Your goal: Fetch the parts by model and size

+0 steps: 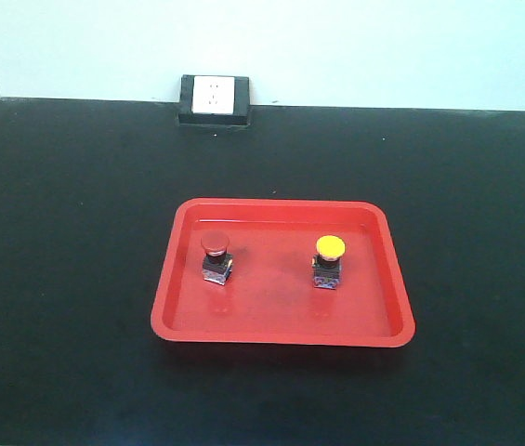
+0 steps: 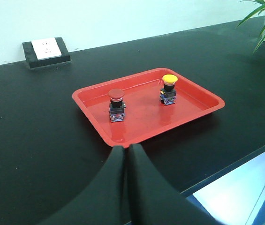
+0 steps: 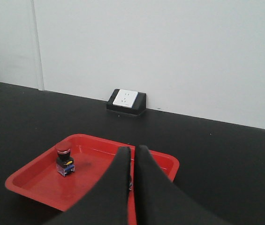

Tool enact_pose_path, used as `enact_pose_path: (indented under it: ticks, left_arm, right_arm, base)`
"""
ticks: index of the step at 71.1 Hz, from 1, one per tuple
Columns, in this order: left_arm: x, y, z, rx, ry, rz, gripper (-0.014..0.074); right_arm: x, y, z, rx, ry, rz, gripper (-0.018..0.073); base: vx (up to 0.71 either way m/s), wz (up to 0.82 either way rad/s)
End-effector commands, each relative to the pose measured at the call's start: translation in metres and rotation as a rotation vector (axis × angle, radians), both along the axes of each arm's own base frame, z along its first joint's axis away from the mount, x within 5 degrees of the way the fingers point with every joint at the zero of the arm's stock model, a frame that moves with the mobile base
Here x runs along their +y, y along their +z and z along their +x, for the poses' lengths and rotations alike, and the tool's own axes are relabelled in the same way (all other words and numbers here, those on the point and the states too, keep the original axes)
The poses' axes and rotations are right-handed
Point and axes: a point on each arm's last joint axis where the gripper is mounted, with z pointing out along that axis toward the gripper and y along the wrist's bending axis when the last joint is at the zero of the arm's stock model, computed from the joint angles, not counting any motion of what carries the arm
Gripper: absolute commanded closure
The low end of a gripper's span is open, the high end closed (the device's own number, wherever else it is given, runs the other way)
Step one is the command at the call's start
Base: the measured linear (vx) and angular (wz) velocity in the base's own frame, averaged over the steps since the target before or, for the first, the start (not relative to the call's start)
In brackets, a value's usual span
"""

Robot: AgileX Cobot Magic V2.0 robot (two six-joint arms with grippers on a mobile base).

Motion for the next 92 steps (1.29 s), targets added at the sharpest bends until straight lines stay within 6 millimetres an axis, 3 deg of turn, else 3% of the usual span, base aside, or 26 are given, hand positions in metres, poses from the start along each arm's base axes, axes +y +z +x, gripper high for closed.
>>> enact_pose_path:
  ticks: [1, 46, 61, 68, 77, 92]
  left_arm:
    - [0.001, 0.011, -0.003, -0.083, -0.008, -0.056, 0.0602]
    - [0.001, 0.010, -0.002, -0.083, -0.004, -0.055, 0.0602]
    - [-0.003, 0.010, 0.012, -0.257, 0.167, -0.077, 0.0602]
    - [-0.006, -0.005, 0.026, -0.313, 0.265, -0.067, 0.0602]
    - [-0.007, -0.040, 0.044, -0.296, 0.386, -0.039, 0.0602]
    - [-0.004, -0.079, 0.058, -0.269, 0.502, -0.048, 0.0602]
  right_arm:
    - [0.000, 0.013, -0.001, -0.071, 0.000, 0.019, 0.0569]
    - [0.000, 0.013, -0.001, -0.071, 0.000, 0.019, 0.0569]
    - [0.000, 0.013, -0.001, -0.068, 0.000, 0.018, 0.0569]
    - [0.000, 0.012, -0.001, -0.067, 0.000, 0.017, 0.0569]
    - [0.000, 0.012, -0.001, -0.067, 0.000, 0.017, 0.0569]
    - [0.000, 0.012, -0.001, -0.067, 0.000, 0.017, 0.0569]
  base:
    - [0.00, 0.00]
    - [0.00, 0.00]
    - [0.00, 0.00]
    - [0.00, 0.00]
    - [0.00, 0.00]
    - [0.00, 0.00]
